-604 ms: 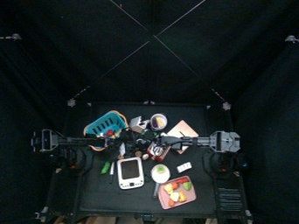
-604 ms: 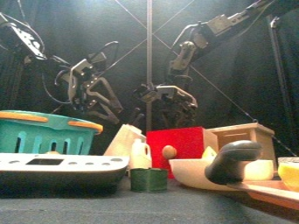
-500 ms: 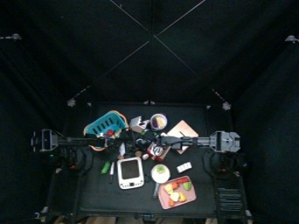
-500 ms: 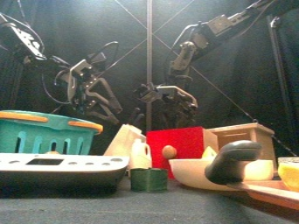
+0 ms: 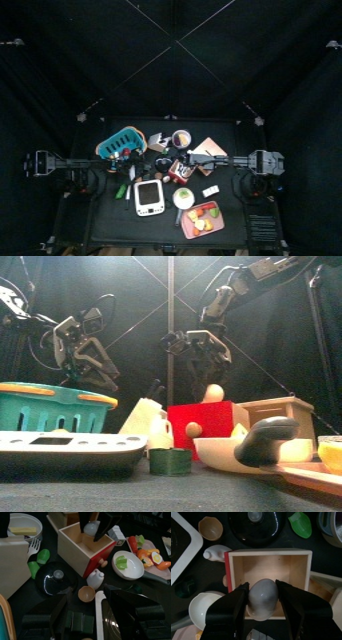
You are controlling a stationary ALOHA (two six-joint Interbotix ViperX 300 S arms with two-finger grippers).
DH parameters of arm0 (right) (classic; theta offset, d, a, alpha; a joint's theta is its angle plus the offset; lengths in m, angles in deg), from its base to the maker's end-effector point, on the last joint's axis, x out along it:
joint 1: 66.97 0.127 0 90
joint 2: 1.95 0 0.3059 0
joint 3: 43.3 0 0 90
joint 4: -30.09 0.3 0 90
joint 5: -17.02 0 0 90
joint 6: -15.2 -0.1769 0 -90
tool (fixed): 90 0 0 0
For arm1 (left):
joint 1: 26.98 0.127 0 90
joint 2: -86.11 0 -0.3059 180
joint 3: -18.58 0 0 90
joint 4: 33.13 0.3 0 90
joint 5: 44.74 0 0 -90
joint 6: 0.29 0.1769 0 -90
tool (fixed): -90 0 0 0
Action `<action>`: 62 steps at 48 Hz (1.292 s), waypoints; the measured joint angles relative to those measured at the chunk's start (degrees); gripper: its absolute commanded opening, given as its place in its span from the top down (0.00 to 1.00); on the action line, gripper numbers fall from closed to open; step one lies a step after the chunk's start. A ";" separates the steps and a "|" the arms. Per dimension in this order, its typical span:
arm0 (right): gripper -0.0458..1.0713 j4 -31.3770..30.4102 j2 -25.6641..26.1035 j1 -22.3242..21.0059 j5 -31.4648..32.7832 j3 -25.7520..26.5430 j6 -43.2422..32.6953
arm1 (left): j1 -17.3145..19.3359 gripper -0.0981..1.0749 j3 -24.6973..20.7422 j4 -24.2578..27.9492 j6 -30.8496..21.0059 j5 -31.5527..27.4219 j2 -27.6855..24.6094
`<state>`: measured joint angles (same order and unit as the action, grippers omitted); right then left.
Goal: Place egg in pan
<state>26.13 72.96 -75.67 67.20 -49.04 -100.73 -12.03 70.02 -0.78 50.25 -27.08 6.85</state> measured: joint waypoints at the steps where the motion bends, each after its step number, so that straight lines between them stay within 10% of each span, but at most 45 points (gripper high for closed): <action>1: 0.38 0.26 0.18 0.26 0.00 0.00 0.00 | 0.00 0.16 0.00 0.09 -0.09 0.00 0.00; 22: 0.37 3.69 0.62 14.59 -1.58 -1.23 0.62 | -1.41 0.16 0.09 1.14 0.00 0.35 0.09; 62: 0.14 3.25 -2.29 17.23 -12.74 -8.09 0.53 | -1.67 0.16 0.09 1.76 -0.09 0.44 -0.18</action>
<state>29.38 70.68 -58.44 54.46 -57.12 -100.20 -13.70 70.11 0.98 50.16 -26.64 6.68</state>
